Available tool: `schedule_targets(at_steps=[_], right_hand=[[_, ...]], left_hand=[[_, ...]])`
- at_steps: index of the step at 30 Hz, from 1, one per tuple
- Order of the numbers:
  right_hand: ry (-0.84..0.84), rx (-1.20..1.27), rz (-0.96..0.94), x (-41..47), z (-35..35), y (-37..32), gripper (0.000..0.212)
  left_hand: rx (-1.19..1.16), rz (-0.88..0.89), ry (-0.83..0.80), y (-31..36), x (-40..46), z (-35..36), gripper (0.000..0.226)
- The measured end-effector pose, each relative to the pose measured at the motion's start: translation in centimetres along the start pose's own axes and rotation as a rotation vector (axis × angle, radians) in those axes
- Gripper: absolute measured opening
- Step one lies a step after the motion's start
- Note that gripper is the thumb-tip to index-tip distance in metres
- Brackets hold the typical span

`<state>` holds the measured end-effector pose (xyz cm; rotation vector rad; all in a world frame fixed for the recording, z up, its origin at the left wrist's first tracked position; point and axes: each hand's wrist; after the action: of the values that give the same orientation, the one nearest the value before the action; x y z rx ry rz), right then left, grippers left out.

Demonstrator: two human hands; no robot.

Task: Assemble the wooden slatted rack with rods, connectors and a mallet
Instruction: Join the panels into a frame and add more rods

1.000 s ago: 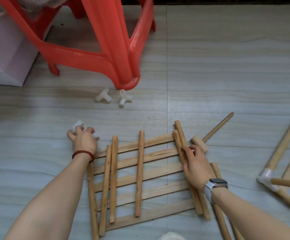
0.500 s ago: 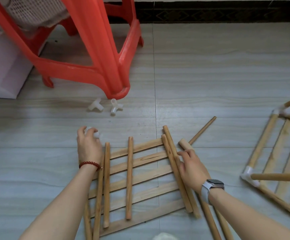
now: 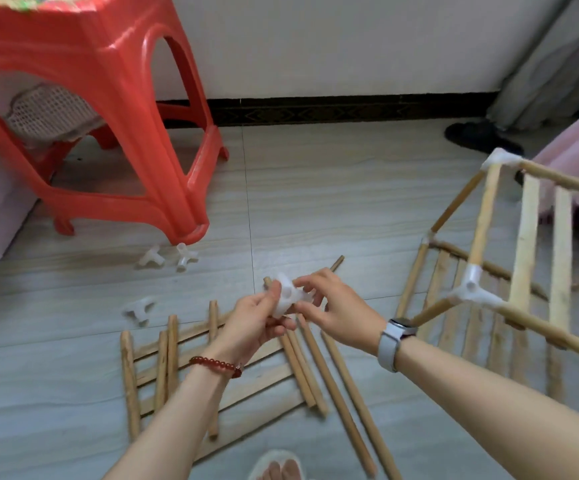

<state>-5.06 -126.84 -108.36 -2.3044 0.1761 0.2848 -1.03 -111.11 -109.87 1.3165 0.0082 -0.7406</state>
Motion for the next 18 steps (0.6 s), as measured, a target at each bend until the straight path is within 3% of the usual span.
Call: schedule_targets(at_steps=[6,10,13,18], right_hand=[[0.356,0.010,-0.004,-6.9,-8.9,0.4,0.017],[0.529,0.165,0.206,-10.8,-15.2,2.8,0.022],[0.513,0.358,0.364,-12.8,-17.8,4.4,0.041],[0.407,0.578,0.536,-14.2,-18.7,7.4,0.030]], left_hand=[[0.344,0.175,-0.229,6.6,-1.0,9.9,0.038],[0.534,0.279,-0.279,8.2,-0.9,16.7,0.024],[0.819,0.252,-0.369,6.7,0.1,19.8,0.031],[1.063,0.210,-0.519,3.6,0.6,22.4,0.059]])
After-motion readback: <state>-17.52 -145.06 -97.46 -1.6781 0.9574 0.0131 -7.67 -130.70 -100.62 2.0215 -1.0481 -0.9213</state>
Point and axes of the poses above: each hand's wrist, its own x-axis towards the middle knuckle, its own z-axis out of the palm, y = z × x, and after that the axes turned 9 degrees about z, right-handed
